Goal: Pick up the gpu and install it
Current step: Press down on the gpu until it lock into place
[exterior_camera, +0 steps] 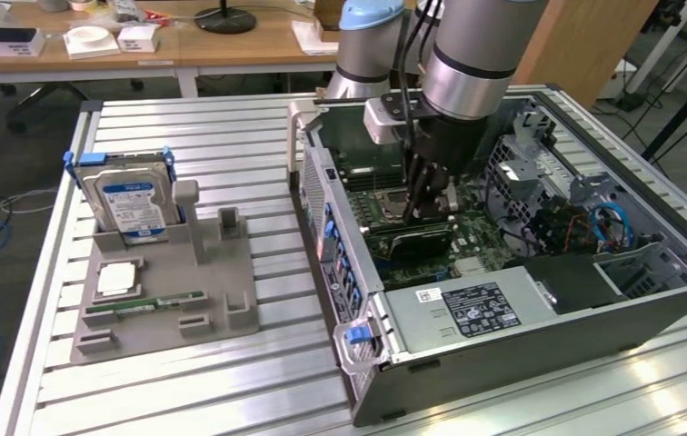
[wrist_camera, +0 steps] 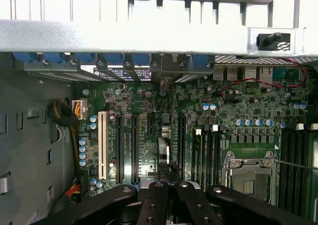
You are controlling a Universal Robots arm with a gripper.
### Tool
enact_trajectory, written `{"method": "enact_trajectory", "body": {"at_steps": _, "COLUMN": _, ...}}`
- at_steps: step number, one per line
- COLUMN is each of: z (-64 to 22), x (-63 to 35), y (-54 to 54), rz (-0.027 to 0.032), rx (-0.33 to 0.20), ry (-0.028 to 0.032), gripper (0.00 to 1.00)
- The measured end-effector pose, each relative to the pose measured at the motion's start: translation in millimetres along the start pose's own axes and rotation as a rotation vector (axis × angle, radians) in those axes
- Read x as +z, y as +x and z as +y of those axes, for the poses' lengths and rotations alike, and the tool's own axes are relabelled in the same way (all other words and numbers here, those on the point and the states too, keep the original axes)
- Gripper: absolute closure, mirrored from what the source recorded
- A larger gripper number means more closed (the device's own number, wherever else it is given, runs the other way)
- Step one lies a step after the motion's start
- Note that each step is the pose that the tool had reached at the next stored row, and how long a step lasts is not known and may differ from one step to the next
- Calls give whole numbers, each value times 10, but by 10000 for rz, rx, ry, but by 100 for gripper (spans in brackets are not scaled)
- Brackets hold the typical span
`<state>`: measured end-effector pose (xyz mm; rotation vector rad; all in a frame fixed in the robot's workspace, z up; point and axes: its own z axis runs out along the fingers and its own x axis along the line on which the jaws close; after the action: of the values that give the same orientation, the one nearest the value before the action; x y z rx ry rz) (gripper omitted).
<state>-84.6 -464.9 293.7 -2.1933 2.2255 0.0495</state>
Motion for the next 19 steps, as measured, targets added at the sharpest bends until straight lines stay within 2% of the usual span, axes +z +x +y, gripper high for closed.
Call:
{"method": "enact_trajectory", "body": {"at_steps": 4, "z": 27, "x": 0, "y": 1, "rz": 0, "rx": 0, "ry": 1, "gripper": 89}}
{"method": "enact_trajectory", "body": {"at_steps": 11, "z": 222, "x": 1, "y": 3, "rz": 1, "rx": 0, "ry": -3, "gripper": 89}}
{"method": "enact_trajectory", "body": {"at_steps": 14, "z": 350, "x": 2, "y": 5, "rz": 0, "rx": 0, "ry": -6, "gripper": 89}}
{"method": "enact_trajectory", "body": {"at_steps": 16, "z": 403, "x": 0, "y": 6, "rz": -1, "rx": 4, "ry": -91, "gripper": 89}}
{"method": "enact_trajectory", "body": {"at_steps": 19, "z": 491, "x": 1, "y": 7, "rz": 0, "rx": 7, "ry": -179, "gripper": 89}}
